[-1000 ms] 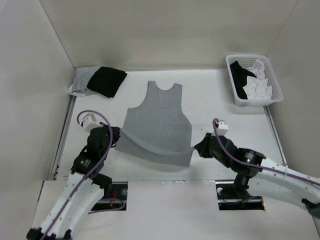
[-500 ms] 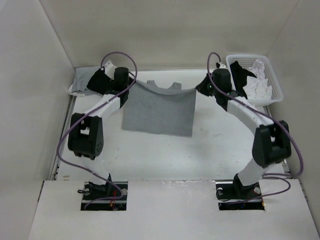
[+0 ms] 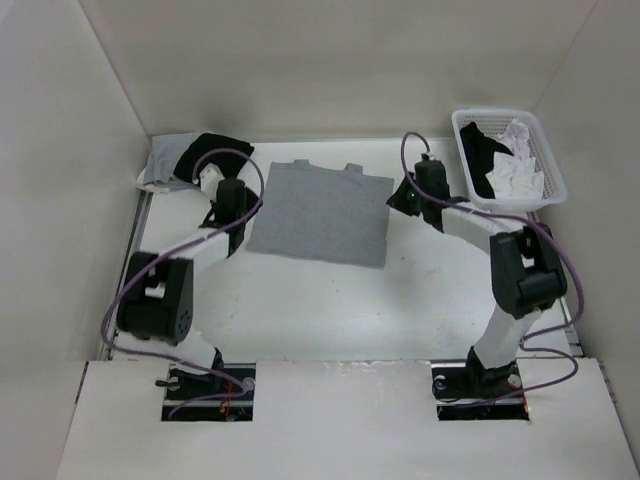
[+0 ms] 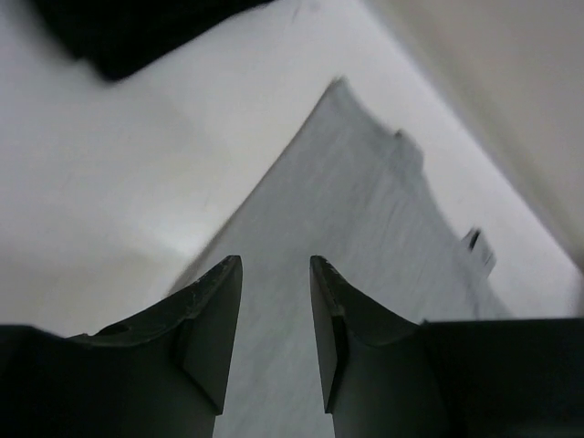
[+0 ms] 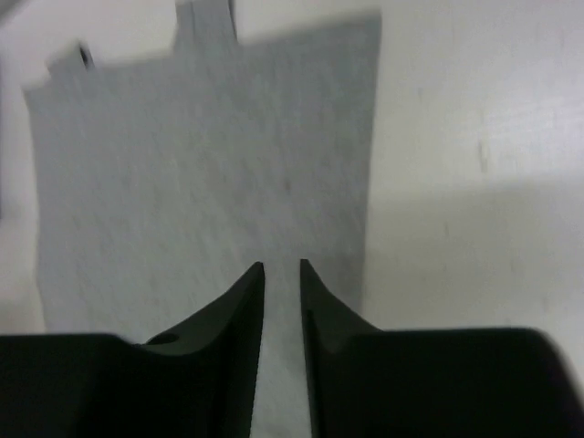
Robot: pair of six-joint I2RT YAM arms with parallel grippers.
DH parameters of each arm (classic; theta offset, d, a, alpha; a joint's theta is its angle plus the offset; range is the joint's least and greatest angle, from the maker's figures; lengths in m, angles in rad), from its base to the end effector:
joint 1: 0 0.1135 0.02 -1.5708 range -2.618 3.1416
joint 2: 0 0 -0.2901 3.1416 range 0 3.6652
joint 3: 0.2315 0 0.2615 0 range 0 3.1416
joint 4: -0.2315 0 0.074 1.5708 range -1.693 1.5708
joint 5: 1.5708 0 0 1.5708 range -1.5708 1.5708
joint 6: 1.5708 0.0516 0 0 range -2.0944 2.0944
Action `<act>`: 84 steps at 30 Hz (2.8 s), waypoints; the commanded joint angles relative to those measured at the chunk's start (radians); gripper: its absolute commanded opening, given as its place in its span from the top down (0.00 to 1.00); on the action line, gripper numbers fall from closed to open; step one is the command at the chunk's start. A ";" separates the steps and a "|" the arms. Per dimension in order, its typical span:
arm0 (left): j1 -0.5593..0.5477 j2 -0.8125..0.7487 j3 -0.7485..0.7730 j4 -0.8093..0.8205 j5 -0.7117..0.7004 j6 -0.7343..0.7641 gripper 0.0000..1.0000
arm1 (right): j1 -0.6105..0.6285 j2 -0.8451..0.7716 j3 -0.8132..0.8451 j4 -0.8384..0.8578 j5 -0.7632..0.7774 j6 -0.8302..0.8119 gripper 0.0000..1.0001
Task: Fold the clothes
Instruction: Fold the tank top
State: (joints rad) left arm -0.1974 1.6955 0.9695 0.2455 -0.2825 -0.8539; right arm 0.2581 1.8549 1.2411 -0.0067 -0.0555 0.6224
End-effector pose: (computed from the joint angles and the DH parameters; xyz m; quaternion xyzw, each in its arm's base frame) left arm 0.3910 -0.0635 0.2201 -0.3420 0.7778 -0.1535 0.5045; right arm 0.4306 0.1166 0.2214 0.1485 0.8765 0.2172 0.4032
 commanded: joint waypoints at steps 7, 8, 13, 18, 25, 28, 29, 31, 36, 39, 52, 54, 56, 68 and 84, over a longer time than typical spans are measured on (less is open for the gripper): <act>0.031 -0.473 -0.550 0.153 0.093 -0.089 0.65 | 0.190 -0.465 -0.549 0.300 0.069 0.095 0.97; 0.043 -0.477 -0.572 0.152 0.133 -0.099 0.64 | 0.206 -0.491 -0.586 0.307 0.077 0.103 0.97; 0.115 -0.369 -0.614 0.231 0.262 -0.148 0.60 | 0.235 -0.560 -0.695 0.310 0.112 0.120 0.83; 0.135 -0.292 -0.601 0.296 0.298 -0.185 0.61 | 0.235 -0.565 -0.753 0.327 0.117 0.143 0.72; 0.131 -0.218 -0.572 0.305 0.261 -0.204 0.73 | 0.224 -0.507 -0.790 0.336 0.151 0.238 0.61; 0.125 -0.180 -0.569 0.328 0.263 -0.215 0.79 | 0.221 -0.481 -0.770 0.337 0.134 0.253 0.58; 0.125 -0.171 -0.569 0.336 0.269 -0.220 0.80 | 0.217 -0.471 -0.761 0.330 0.123 0.255 0.57; 0.125 -0.158 -0.569 0.342 0.276 -0.229 0.83 | 0.209 -0.448 -0.746 0.323 0.094 0.260 0.57; 0.120 -0.152 -0.566 0.342 0.278 -0.232 0.89 | 0.189 -0.393 -0.740 0.347 0.036 0.292 0.58; 0.120 -0.160 -0.565 0.337 0.272 -0.234 0.91 | 0.183 -0.362 -0.736 0.367 0.007 0.312 0.61; 0.118 -0.244 -0.580 0.334 0.259 -0.235 0.96 | 0.165 -0.310 -0.723 0.421 -0.012 0.352 0.91; 0.111 -0.299 -0.583 0.325 0.261 -0.232 0.98 | 0.166 -0.345 -0.742 0.445 0.002 0.353 0.95; 0.105 -0.382 -0.583 0.287 0.263 -0.223 0.98 | 0.171 -0.417 -0.764 0.447 0.020 0.343 0.97; 0.016 -1.195 -0.327 -0.313 0.146 -0.065 0.99 | 0.471 -1.310 -0.496 -0.365 0.331 0.139 0.97; -0.060 -0.974 -0.333 -0.266 0.028 -0.022 0.97 | 0.214 -0.905 -0.383 -0.180 0.056 0.030 0.95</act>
State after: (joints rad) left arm -0.2821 0.6029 0.6922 -0.0921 -0.2321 -0.8886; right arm 0.5991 0.8215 0.9085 -0.3386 0.1955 0.6712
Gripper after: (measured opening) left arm 0.030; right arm 0.048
